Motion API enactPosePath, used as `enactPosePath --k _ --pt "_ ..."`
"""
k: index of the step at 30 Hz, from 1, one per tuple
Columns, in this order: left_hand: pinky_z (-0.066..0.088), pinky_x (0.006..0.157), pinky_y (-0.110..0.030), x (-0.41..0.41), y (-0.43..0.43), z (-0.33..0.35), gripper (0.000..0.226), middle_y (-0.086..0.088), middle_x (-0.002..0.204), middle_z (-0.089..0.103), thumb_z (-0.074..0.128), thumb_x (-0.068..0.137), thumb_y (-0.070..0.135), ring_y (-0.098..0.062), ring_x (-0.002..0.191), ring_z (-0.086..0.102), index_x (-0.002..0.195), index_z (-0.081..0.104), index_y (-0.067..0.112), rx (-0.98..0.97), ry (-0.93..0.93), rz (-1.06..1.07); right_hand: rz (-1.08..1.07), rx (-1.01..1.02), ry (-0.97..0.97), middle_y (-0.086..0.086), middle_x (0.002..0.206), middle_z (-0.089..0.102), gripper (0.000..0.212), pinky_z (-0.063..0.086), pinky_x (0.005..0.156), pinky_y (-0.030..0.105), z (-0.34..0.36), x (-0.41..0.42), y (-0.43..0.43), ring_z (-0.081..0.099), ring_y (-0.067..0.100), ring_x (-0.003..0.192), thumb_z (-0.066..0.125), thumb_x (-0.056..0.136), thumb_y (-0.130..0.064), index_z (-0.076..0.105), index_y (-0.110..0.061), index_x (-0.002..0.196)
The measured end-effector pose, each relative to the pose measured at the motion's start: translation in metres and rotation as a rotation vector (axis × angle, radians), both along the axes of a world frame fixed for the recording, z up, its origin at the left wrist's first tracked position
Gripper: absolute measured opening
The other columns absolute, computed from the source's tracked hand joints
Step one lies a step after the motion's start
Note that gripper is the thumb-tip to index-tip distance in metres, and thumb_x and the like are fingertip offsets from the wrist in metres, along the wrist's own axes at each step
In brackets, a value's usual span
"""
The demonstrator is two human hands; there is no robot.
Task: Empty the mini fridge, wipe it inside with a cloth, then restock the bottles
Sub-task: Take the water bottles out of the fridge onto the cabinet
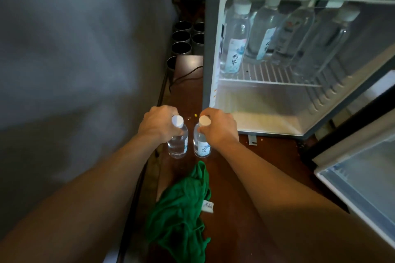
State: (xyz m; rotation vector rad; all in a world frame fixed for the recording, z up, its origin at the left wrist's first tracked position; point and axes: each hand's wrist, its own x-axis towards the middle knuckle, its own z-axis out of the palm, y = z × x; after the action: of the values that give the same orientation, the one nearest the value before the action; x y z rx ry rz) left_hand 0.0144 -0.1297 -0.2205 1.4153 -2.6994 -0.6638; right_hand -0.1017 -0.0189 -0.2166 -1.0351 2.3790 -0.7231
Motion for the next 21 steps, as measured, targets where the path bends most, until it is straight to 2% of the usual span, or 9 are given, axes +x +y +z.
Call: enactPosePath --k 4,9,13,15,18,21 --pt "0.051 0.067 -0.032 -0.004 -0.016 -0.010 0.031 0.002 0.087 0.065 0.086 0.066 0.032 -0.021 0.085 0.061 0.085 0.062 0.025 0.031 -0.027 0.042 0.038 0.050 0.014 0.007 0.105 0.067 0.024 0.055 0.085 0.038 -0.010 -0.004 -0.016 0.062 0.028 0.097 0.073 0.084 -0.023 0.064 -0.029 0.106" --pt "0.048 0.064 -0.030 -0.015 -0.025 -0.028 0.028 0.003 0.088 0.064 0.083 0.067 0.024 -0.021 0.085 0.061 0.083 0.060 0.025 0.053 -0.013 0.071 0.075 0.087 0.029 0.007 0.107 0.066 0.026 0.050 0.082 0.034 -0.024 -0.011 -0.026 0.061 0.027 0.098 0.066 0.089 -0.019 0.062 -0.028 0.113" --pt "0.052 0.070 -0.034 -0.025 -0.026 -0.042 0.020 -0.001 0.090 0.065 0.075 0.072 0.016 -0.025 0.086 0.062 0.085 0.061 0.022 0.062 0.010 0.089 0.096 0.101 0.028 0.008 0.109 0.066 0.025 0.050 0.082 0.033 -0.023 -0.017 -0.037 0.061 0.028 0.099 0.064 0.091 -0.021 0.059 -0.025 0.115" --pt "0.053 0.073 -0.036 -0.030 -0.028 -0.045 0.017 -0.003 0.090 0.064 0.073 0.077 0.020 -0.026 0.086 0.061 0.089 0.061 0.018 0.049 0.016 0.107 0.136 0.135 0.026 0.008 0.113 0.065 0.028 0.053 0.087 0.037 -0.021 -0.019 -0.043 0.061 0.028 0.101 0.064 0.090 -0.019 0.057 -0.023 0.117" --pt "0.055 0.075 -0.039 -0.033 -0.036 -0.045 0.018 -0.001 0.089 0.062 0.072 0.078 0.032 -0.026 0.084 0.061 0.086 0.057 0.026 0.064 -0.025 0.096 0.175 0.166 -0.015 0.009 0.119 0.062 0.036 0.052 0.092 0.039 -0.018 -0.020 -0.046 0.059 0.030 0.108 0.067 0.089 -0.016 0.055 -0.021 0.122" --pt "0.056 0.074 -0.039 -0.028 -0.038 -0.043 0.016 0.000 0.088 0.063 0.069 0.079 0.028 -0.024 0.082 0.061 0.082 0.054 0.031 0.062 -0.082 0.062 0.169 0.137 -0.048 0.011 0.119 0.062 0.035 0.052 0.092 0.038 -0.017 -0.017 -0.043 0.059 0.031 0.108 0.065 0.090 -0.013 0.056 -0.022 0.122"
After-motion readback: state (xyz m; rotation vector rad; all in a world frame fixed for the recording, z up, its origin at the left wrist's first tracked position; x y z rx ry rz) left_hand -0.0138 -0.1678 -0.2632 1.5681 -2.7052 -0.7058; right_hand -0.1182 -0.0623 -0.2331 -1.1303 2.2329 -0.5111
